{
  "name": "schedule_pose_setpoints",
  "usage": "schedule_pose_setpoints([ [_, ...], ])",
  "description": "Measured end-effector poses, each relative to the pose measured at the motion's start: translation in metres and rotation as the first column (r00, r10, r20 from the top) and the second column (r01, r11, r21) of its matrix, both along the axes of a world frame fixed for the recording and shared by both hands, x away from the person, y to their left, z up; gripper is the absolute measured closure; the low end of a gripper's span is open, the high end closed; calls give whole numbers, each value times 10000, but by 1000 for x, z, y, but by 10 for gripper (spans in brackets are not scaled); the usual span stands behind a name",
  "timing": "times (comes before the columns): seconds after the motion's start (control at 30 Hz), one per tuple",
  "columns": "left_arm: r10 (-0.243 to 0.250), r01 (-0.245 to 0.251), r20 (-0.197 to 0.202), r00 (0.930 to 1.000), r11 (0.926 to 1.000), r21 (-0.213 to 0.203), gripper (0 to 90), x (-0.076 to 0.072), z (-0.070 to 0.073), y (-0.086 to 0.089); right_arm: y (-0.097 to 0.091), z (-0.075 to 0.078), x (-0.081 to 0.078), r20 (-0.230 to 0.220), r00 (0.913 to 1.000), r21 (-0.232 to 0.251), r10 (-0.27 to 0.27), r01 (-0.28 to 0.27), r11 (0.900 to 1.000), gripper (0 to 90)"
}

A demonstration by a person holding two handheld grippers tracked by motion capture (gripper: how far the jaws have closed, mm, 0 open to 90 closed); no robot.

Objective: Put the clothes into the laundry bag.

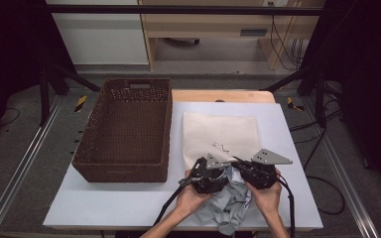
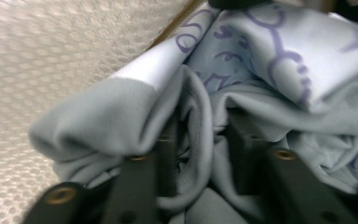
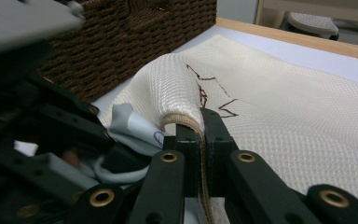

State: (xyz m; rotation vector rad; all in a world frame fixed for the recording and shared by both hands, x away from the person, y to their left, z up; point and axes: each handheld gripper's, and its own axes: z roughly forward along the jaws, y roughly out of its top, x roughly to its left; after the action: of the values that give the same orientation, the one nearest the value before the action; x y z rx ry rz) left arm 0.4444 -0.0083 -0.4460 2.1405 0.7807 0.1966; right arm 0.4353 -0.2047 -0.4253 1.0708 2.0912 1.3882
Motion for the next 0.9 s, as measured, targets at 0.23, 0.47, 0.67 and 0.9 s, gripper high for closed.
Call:
schedule_pose_setpoints([
  [0.23,-482,509,792,9957,9982,-326,390,-24,32,28,-2,-2,1,-52,10000,-22,-80,80,10000,871],
  [0.47,-858,820,756,9934,9953,524,350,-43,18,35,-2,-2,2,-90,9999,-30,-100,100,9999,871],
  [0.67,-692,675,166,9975,9938,883,387,-37,-4,23,-1,-3,1,-136,9999,-88,-63,62,9999,871],
  [0.9,-353,282,613,9975,9931,1140,691,-36,3,12,1,-4,0,-92,10000,-20,-13,13,10000,872],
])
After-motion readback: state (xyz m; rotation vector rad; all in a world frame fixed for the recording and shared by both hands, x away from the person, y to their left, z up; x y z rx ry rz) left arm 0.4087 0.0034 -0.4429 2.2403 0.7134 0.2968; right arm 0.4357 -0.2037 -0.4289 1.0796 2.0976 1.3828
